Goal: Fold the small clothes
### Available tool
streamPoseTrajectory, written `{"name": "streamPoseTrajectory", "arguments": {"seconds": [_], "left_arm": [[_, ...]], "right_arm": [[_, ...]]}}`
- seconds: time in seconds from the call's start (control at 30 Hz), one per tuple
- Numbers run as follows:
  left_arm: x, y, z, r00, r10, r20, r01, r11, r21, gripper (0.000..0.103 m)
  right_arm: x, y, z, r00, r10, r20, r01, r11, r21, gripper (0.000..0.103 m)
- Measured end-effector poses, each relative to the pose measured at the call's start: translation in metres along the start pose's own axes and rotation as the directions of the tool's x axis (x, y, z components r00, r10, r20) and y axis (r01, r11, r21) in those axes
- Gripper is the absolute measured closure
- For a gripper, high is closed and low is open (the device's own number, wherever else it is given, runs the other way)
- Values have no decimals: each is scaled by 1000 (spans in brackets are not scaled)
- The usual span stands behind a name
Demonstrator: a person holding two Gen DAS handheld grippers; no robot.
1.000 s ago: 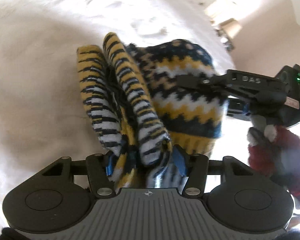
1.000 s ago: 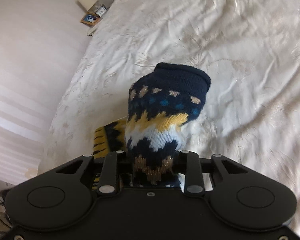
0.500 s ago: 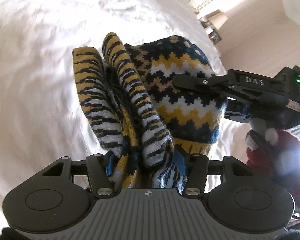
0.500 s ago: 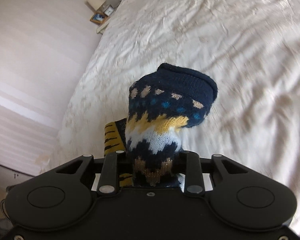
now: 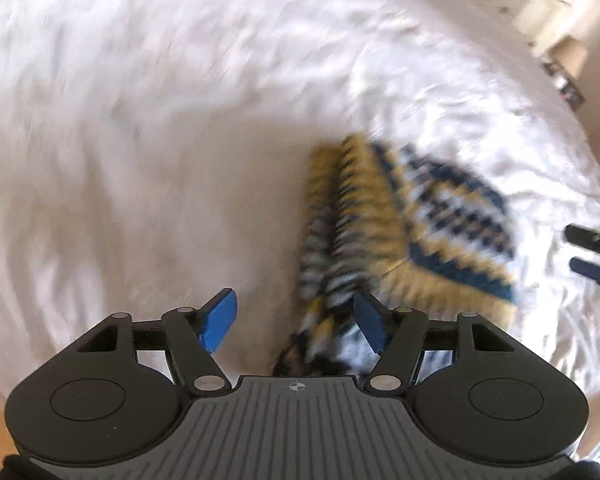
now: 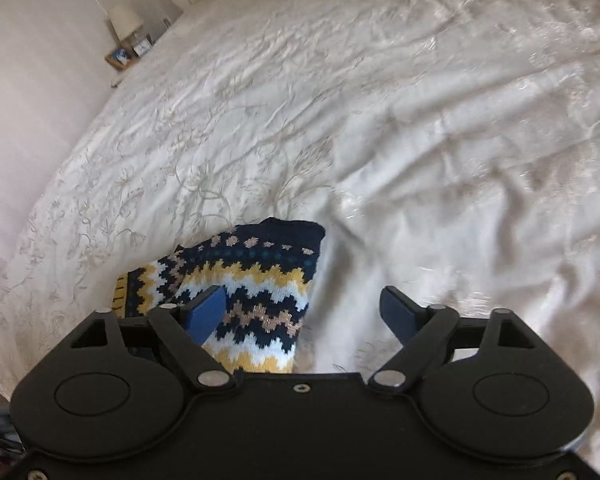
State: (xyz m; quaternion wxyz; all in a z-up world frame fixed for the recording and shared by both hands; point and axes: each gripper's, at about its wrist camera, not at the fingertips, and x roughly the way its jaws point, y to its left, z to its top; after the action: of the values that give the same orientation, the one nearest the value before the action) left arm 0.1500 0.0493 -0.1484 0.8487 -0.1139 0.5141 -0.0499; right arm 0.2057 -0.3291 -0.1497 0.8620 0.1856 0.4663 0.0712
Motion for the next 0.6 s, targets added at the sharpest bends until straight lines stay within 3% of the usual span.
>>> {"name": "streamPoseTrajectory", "arguments": {"seconds": [0.07, 0.17, 0.3, 0.47, 0.6], "left_arm": [[-12, -22, 7, 998, -26, 51, 23, 998, 60, 39], [1, -67, 19, 995, -48, 88, 32, 984, 176, 39], [35, -99, 34, 997, -43, 67, 23, 962, 273, 39], [73, -102, 39, 1000, 28, 8, -29, 935, 354, 37], [92, -80, 39, 993, 106, -55, -81, 935, 344, 12]], "right_arm": [[-10, 1, -8, 1000, 17, 11, -17, 1000, -6, 1], [-4, 8, -12, 1000, 6, 0, -6, 999, -41, 1], [9, 17, -18, 998, -35, -51, 31, 996, -81, 1], [37, 25, -22, 985, -117, -126, 108, 991, -77, 1], [66, 35, -26, 961, -181, -208, 160, 981, -114, 1]]}}
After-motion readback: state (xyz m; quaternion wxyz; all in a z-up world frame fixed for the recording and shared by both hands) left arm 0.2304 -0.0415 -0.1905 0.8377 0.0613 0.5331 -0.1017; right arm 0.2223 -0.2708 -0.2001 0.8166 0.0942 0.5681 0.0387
